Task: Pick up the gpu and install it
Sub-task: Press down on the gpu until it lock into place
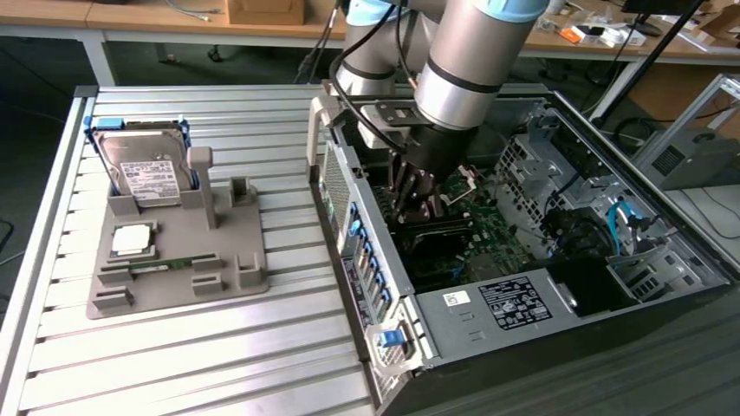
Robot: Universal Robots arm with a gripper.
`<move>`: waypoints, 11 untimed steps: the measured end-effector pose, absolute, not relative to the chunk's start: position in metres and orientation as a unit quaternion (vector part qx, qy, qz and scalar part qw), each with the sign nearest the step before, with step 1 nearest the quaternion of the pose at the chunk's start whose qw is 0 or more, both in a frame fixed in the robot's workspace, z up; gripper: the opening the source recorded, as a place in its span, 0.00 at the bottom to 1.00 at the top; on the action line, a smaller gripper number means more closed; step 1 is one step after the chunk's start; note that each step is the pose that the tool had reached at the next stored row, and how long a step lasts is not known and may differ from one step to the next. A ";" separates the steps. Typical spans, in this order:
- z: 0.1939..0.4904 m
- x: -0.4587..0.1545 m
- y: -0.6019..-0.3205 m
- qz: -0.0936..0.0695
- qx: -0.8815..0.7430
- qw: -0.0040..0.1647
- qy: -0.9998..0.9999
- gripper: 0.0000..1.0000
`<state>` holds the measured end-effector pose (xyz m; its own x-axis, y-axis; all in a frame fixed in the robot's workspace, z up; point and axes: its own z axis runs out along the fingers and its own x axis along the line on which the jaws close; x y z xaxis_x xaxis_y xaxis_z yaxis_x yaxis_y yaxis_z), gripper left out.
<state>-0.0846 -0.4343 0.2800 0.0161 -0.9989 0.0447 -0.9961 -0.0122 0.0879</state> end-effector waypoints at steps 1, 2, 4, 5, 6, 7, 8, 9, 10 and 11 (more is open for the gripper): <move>0.279 -0.085 -0.434 -0.015 0.711 0.047 -0.701 0.11; 0.279 -0.085 -0.434 -0.015 0.711 0.047 -0.701 0.11; 0.277 -0.085 -0.435 -0.015 0.711 0.047 -0.701 0.11; 0.276 -0.085 -0.435 -0.015 0.711 0.047 -0.701 0.11; 0.276 -0.085 -0.435 -0.015 0.711 0.047 -0.701 0.11; 0.275 -0.085 -0.436 -0.015 0.711 0.047 -0.701 0.11; 0.275 -0.085 -0.436 -0.015 0.711 0.047 -0.701 0.11; 0.275 -0.086 -0.436 -0.015 0.711 0.047 -0.701 0.11; 0.275 -0.087 -0.437 -0.015 0.711 0.047 -0.701 0.11; 0.275 -0.088 -0.438 -0.015 0.711 0.047 -0.701 0.11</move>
